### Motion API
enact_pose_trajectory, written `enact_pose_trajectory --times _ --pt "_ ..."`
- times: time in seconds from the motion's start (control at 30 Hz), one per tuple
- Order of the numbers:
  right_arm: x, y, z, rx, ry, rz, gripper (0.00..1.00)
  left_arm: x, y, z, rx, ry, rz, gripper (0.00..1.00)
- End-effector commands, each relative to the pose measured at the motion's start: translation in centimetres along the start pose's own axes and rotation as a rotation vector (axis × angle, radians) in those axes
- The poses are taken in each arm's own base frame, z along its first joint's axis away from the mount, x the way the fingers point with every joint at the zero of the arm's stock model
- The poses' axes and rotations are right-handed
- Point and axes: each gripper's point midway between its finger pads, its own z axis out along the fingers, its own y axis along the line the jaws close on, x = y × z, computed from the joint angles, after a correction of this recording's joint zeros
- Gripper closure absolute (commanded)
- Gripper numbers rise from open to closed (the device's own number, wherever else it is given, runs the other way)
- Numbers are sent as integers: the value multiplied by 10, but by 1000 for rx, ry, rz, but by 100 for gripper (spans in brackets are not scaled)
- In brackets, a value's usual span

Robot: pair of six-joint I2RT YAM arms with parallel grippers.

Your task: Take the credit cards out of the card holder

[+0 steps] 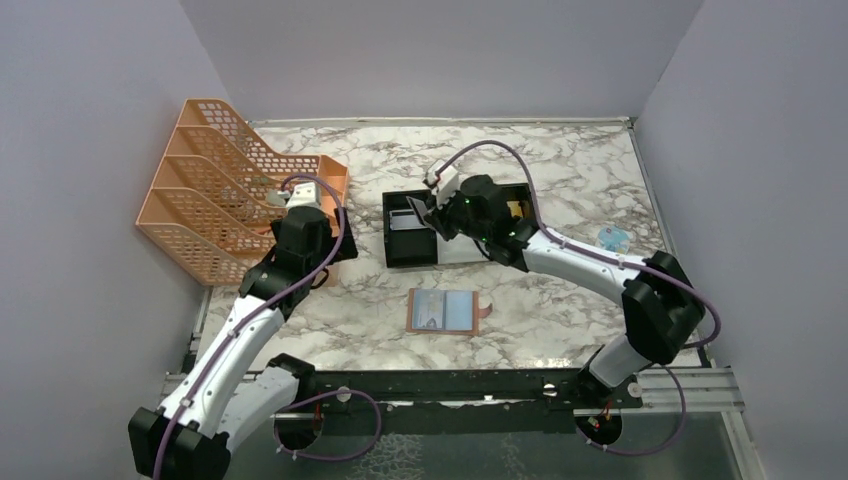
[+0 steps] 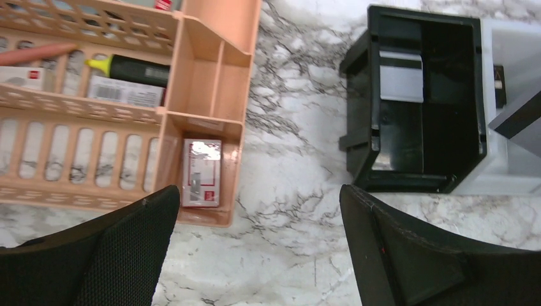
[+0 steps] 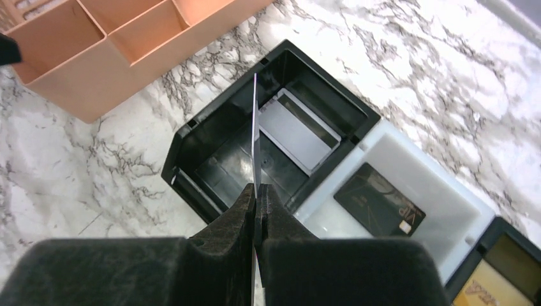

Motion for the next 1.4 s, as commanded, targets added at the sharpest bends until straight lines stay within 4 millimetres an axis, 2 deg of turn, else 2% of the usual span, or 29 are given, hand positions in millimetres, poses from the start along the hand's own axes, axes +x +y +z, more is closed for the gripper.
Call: enact_pose_trajectory --times 0.0,0.23,0.4,0.5,0.73,1.37 --pt "-5 4 22 51 19 -184 99 -18 29 -15 -118 -142 -28 1" --pt "3 -7 52 163 120 -280 99 -28 40 -24 -154 -200 -53 1" --pt "25 -11 73 162 237 -340 99 -28 41 -25 -149 -201 -53 1" --pt "30 -15 82 171 270 -376 99 -27 40 -25 -142 -198 -49 1" --pt "40 -35 94 251 346 -477 99 -27 41 -23 -143 -188 -44 1" --pt "80 -39 114 188 455 -641 99 -26 47 -18 -165 -173 -57 1"
